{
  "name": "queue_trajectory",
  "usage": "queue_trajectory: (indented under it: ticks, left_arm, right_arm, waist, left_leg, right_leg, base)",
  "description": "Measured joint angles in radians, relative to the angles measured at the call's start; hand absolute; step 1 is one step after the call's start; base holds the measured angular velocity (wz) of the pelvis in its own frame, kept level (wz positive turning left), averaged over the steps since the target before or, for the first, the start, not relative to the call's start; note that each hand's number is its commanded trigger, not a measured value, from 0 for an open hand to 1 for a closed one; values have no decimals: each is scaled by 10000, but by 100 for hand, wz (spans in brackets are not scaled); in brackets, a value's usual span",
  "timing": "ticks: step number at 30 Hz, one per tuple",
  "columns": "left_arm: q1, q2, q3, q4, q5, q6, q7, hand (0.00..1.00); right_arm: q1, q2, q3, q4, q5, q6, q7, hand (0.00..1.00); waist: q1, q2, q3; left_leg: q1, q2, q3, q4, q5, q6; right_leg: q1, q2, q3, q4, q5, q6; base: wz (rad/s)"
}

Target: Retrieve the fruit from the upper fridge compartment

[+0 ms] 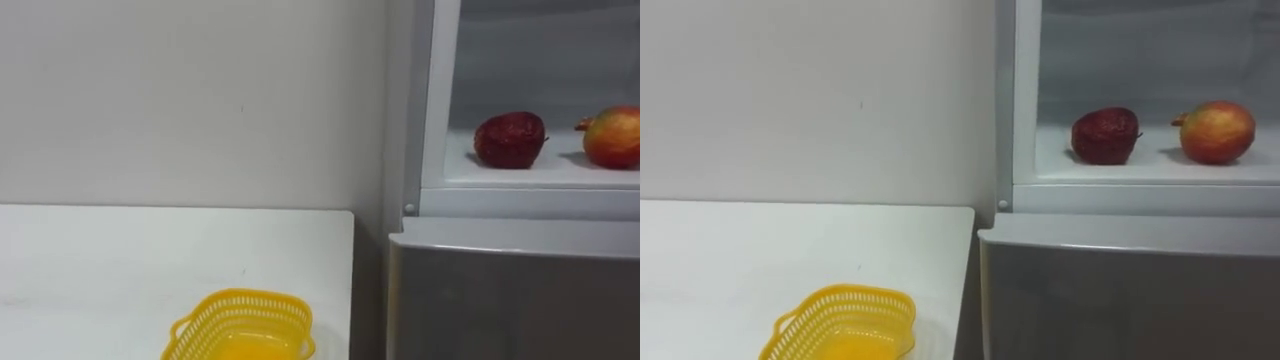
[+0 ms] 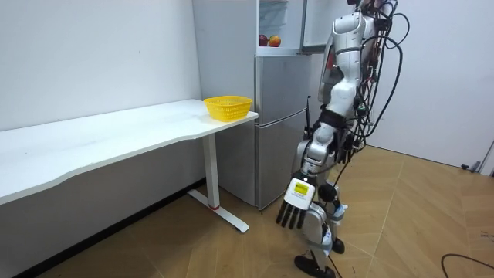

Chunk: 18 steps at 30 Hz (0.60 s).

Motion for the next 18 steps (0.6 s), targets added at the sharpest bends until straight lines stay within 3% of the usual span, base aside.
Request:
queue_trajectory:
  ticks: [7,13,18]
  left_arm:
    - [-515,-54,-1260,-27,1879,200,-319,0]
    - [-628,-19,-1826,-24,2387,197,-413,0]
    - [-686,-13,-1907,-34,2504,227,-596,0]
  right_arm:
    - [-312,258,462,261,81,121,-145,0]
    - [-383,490,733,188,530,156,-469,0]
    - [-441,536,648,-296,957,71,-1208,0]
  waist:
    - [-262,-341,61]
    - [-480,-345,60]
    - [-517,-306,73]
  left_leg:
    - [166,18,334,-47,-1,1]
    - [224,73,521,-230,-3,3]
    - [181,155,722,-250,-2,1]
  right_leg:
    - [-1,34,356,58,-37,10]
    - [-111,89,596,76,-32,16]
    - [-201,131,745,128,-19,-2]
  base:
    - [-13]
    - [-10]
    - [-12]
